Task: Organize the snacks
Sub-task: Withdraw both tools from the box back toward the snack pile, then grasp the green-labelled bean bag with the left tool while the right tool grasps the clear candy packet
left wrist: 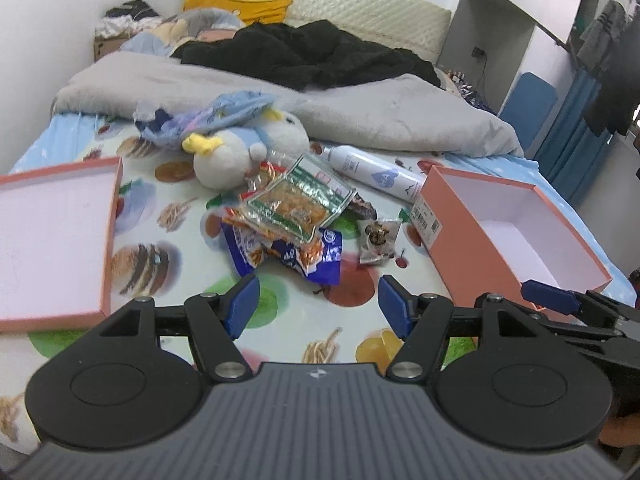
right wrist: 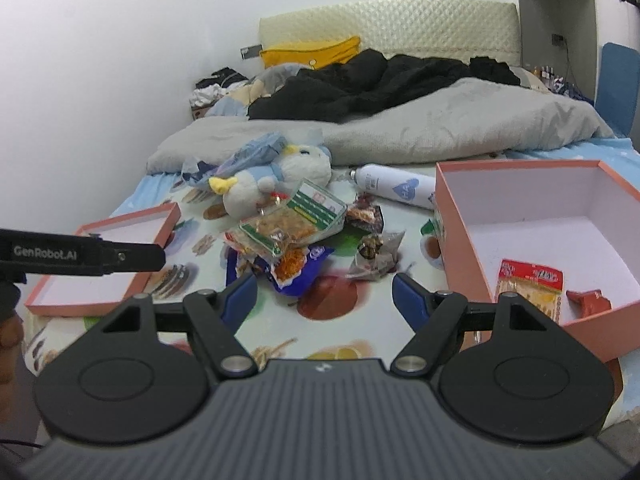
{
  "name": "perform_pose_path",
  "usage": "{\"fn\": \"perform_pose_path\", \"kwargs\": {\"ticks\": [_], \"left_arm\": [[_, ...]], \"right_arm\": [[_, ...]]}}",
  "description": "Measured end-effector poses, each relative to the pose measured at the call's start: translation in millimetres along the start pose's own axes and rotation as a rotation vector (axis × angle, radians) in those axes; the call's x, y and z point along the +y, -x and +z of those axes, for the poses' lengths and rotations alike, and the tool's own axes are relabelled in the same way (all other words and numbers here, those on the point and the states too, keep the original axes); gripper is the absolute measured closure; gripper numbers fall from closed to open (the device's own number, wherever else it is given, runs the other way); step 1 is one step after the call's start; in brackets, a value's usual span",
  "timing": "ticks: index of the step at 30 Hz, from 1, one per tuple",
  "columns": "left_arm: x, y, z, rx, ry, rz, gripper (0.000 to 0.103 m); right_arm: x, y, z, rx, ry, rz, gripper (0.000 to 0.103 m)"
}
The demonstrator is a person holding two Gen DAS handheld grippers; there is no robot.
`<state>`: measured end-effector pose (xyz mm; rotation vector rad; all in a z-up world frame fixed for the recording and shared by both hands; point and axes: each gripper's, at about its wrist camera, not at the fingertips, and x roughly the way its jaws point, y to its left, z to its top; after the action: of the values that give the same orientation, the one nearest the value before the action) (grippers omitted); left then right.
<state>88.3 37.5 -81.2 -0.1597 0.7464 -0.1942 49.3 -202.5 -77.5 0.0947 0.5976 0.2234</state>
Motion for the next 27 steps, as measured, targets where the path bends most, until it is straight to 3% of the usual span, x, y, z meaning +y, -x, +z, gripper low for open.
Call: {"fn": "perform_pose_path", "kwargs": {"ticks": [15,20,25,27], "left_arm": [[20,-59,13,0.03,-0.004,0.001,0.029],[32,-88,18,0.052,-0.012,0.027,0.027],[44,-116,20,0.045,-0.029,0.061,0.027],[50,-127,21,0.04,-0.04,0.067,0.021]], "right_arm": [[-16,-45,-3,0.033,-0.024,-0.054,0.027],[-11,-69,-1,0.014,0.045,-0.085,0.027],[-11,-97,0,0.016,0.072,-0.052,0.027],[-11,-114,-1,0.027,0.095,-0.048,0.027]]}}
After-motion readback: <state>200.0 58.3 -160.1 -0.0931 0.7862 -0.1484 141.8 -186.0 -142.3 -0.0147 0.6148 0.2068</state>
